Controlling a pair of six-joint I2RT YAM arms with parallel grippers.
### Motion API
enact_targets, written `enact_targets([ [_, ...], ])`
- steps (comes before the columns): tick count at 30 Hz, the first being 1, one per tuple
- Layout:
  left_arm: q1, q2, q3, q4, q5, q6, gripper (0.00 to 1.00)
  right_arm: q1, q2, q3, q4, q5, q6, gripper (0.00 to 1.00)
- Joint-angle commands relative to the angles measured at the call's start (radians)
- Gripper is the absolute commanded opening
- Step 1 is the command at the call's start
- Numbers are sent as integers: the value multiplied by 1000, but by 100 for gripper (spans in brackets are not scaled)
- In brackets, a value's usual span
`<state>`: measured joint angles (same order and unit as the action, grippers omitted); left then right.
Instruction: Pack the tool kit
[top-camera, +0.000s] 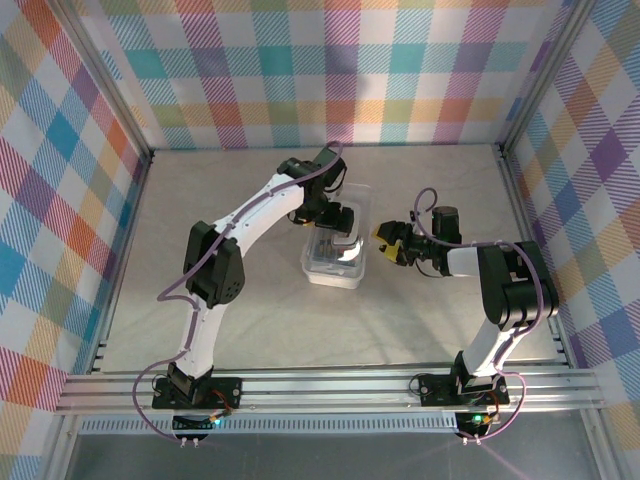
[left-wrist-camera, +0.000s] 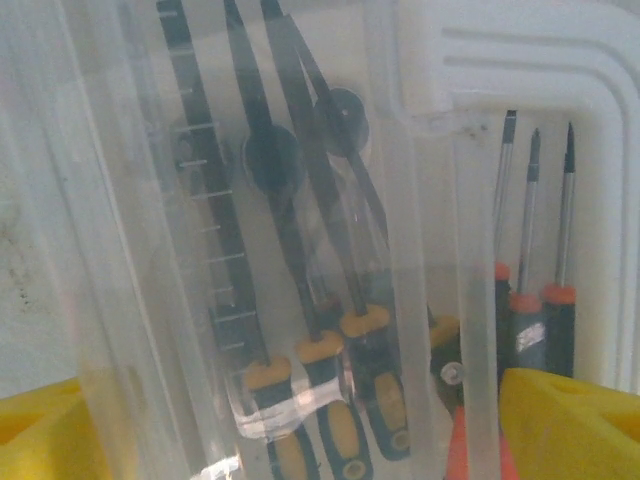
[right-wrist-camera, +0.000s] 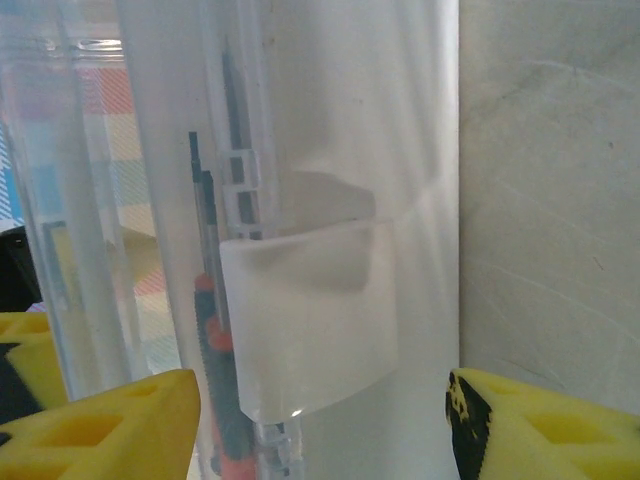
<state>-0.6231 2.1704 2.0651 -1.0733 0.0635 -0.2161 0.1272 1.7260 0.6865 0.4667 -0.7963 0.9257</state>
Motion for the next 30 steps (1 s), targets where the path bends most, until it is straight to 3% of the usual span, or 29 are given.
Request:
enact_targets([
  [1, 1, 25, 5, -78, -103, -5, 86, -3, -22, -15, 7, -8, -26, 67],
  [10, 40, -38, -129, 12, -24, -14, 69, -3, 2, -29, 154, -72, 31, 71],
  [17, 93, -117, -255, 93, 62, -19, 68, 6, 82, -18, 356, -118, 167, 75],
  [30, 120, -159, -316, 150, 133, -7, 68, 54, 198, 9, 605, -99, 378, 79],
])
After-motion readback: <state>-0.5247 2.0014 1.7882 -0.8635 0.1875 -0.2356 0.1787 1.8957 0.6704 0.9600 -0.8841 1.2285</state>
